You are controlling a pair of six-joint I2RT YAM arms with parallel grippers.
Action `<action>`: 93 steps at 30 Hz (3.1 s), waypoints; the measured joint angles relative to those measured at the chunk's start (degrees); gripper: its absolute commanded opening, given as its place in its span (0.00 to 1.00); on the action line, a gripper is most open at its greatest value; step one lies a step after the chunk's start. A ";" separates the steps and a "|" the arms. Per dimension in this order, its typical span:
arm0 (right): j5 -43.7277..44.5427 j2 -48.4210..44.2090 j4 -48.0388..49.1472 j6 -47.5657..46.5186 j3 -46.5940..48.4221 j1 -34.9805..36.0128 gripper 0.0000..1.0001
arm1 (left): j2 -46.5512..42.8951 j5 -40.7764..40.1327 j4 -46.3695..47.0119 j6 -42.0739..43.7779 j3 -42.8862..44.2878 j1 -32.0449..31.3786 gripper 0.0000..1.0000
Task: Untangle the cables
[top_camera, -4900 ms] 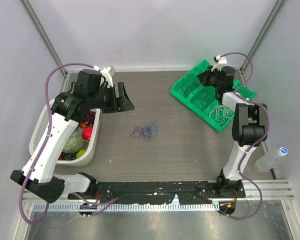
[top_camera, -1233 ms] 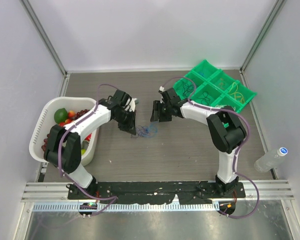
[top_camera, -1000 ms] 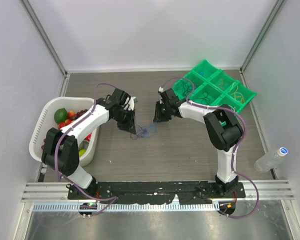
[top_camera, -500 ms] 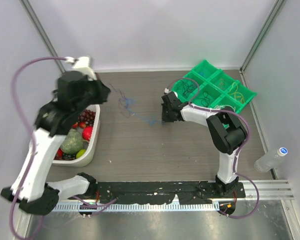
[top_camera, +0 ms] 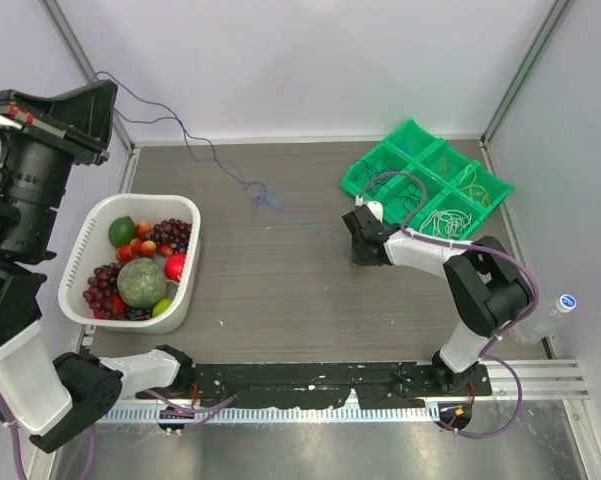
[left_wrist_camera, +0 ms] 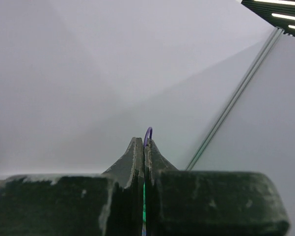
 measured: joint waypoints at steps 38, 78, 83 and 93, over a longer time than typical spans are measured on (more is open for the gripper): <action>9.70 -11.89 -7.93 4.83 -11.80 -1.49 0.01 | -2.29 -24.72 10.56 26.21 8.79 -1.36 0.00; -17.99 -24.04 -13.25 -9.92 12.17 -6.34 0.79 | 12.90 5.62 -2.69 -7.37 -15.63 -5.97 0.00; -26.29 -23.91 -12.20 -13.33 20.35 -8.13 0.79 | 17.27 14.21 -3.82 -10.43 -13.38 -5.84 0.00; -58.51 -16.96 8.61 -7.89 25.35 -8.20 0.78 | 22.58 30.42 -6.47 -15.21 -14.53 -4.50 0.00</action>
